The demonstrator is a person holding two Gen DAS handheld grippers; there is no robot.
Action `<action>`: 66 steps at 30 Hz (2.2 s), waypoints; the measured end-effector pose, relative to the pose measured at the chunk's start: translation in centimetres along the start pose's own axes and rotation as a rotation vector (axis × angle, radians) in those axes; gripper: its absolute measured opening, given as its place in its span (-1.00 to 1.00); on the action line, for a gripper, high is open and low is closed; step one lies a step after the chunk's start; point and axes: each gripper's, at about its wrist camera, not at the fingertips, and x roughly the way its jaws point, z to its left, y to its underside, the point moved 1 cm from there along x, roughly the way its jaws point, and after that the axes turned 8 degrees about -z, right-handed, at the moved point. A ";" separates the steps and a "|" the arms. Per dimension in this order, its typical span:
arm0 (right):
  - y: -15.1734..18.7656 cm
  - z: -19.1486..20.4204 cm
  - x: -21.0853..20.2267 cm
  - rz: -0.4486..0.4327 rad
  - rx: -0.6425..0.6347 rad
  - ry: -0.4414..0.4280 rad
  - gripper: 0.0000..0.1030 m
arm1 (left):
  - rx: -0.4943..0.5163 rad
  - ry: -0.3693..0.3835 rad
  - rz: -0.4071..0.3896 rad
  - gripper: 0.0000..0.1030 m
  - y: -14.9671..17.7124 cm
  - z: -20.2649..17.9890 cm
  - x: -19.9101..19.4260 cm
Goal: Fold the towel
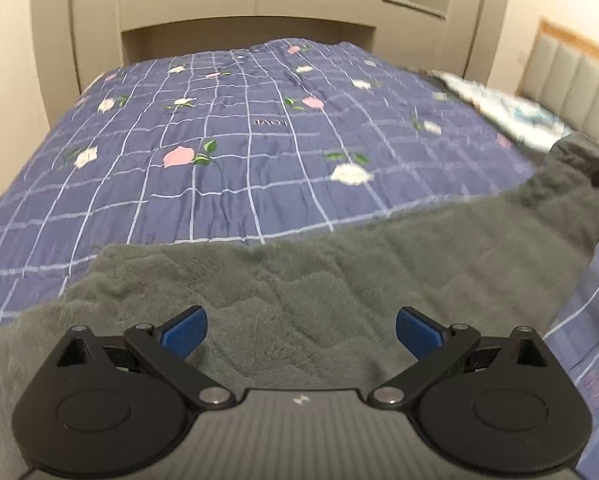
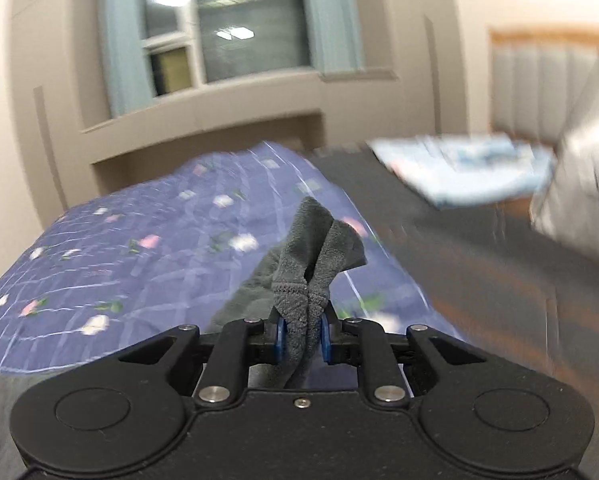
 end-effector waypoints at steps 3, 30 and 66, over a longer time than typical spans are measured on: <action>-2.0 3.5 -2.5 -0.072 -0.103 -0.052 -0.65 | -0.101 0.046 -0.019 0.99 -1.0 1.1 -1.9; 14.0 29.6 -10.9 0.030 -0.883 -0.388 -0.59 | -0.371 0.188 0.014 0.99 2.7 8.1 -6.8; 7.9 16.9 0.5 -0.011 -0.380 0.020 0.99 | -0.396 0.152 0.123 -0.86 2.6 3.6 -0.7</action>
